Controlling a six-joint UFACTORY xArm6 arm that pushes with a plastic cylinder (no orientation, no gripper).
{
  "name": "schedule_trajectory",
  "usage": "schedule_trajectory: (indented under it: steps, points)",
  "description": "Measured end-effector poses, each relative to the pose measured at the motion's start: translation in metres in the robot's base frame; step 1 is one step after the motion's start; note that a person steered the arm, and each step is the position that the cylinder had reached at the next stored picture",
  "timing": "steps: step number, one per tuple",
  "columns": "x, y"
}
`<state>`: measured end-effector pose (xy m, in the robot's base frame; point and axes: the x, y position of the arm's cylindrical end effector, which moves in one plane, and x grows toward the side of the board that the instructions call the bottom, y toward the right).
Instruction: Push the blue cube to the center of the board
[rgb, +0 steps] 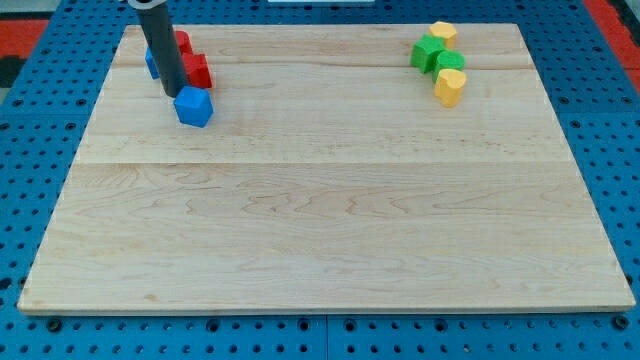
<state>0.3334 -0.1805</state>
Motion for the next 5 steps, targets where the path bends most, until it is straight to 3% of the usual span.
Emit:
schedule_trajectory:
  steps: [1,4,5]
  points:
    - [0.039,0.004]
    - [0.027,0.004]
    - [0.047,0.007]
